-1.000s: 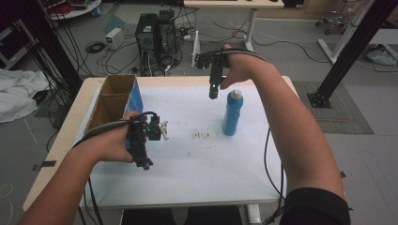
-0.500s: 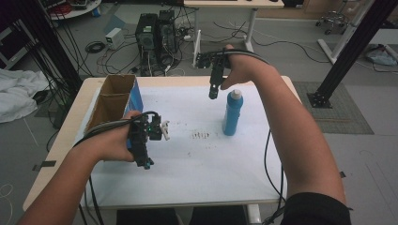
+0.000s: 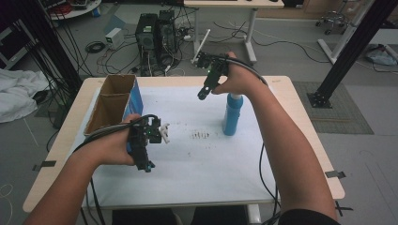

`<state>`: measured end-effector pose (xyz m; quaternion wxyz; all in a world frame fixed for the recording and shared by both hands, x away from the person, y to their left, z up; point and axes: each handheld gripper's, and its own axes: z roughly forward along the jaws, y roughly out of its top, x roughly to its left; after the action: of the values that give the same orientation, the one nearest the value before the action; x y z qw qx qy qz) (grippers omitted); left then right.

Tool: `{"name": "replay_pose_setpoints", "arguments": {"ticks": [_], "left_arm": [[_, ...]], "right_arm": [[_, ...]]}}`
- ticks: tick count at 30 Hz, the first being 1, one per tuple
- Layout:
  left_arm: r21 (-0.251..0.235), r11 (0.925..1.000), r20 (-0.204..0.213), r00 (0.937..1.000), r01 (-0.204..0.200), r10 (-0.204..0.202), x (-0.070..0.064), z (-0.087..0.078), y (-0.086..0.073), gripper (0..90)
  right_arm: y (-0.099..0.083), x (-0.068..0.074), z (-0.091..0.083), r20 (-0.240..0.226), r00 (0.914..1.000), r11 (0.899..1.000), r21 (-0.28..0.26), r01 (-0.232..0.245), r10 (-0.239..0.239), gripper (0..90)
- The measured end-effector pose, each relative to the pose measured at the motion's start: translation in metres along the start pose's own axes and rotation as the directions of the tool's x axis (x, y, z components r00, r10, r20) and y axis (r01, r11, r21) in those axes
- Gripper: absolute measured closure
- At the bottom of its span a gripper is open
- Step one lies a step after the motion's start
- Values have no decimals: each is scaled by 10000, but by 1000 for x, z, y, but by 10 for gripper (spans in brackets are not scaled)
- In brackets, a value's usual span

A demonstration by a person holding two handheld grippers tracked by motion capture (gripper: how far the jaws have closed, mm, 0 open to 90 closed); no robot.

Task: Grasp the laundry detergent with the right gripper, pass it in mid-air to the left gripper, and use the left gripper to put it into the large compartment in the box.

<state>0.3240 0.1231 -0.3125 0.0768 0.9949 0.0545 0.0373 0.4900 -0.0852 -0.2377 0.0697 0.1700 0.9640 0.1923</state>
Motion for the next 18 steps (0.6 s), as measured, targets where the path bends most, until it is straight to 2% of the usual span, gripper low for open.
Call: {"name": "replay_pose_setpoints", "arguments": {"ticks": [1, 3, 4, 7, 9, 14, 15, 16, 17, 18], "left_arm": [[-8, 10000, 11, 10000, 9, -9, -1, 1, 0, 55], [-8, 10000, 11, 10000, 9, -9, -1, 1, 0, 56], [33, 10000, 13, 10000, 9, -9, -3, 1, -1, 55], [66, 10000, 14, 10000, 1, -1, -4, 2, -1, 55], [86, 10000, 24, 10000, -2, 2, -4, 3, -1, 56], [121, 9999, 50, 10000, 33, -33, -5, 4, -1, 55], [136, 9999, 39, 10000, 30, -31, -5, 4, -1, 56], [138, 9999, 57, 10000, 2, -3, -5, 5, 0, 56], [138, 9999, 57, 10000, 2, -3, -5, 5, 0, 56], [130, 9999, 61, 10000, 7, -8, -5, 5, 0, 56]], "right_arm": [[-2, 1, 0, 338, 9993, 9996, -253, -146, 154, 22], [-3, 1, 0, 517, 9983, 9987, -449, -256, 279, 22], [-6, 1, -1, 700, 9962, 9947, -920, -451, 516, 22], [-13, 0, -3, 1032, 9895, 9849, -1513, -847, 1009, 22], [-17, 0, -4, 1118, 9848, 9775, -1785, -1120, 1333, 22], [-21, -2, -6, 1194, 9806, 9700, -2064, -1287, 1555, 22], [-27, -4, -9, 1485, 9720, 9624, -2293, -1454, 1822, 22], [-31, -6, -12, 1548, 9666, 9553, -2471, -1621, 2040, 22], [-33, -7, -13, 1683, 9626, 9529, -2540, -1657, 2122, 22], [-33, -7, -13, 1683, 9626, 9529, -2540, -1657, 2122, 22]]}}
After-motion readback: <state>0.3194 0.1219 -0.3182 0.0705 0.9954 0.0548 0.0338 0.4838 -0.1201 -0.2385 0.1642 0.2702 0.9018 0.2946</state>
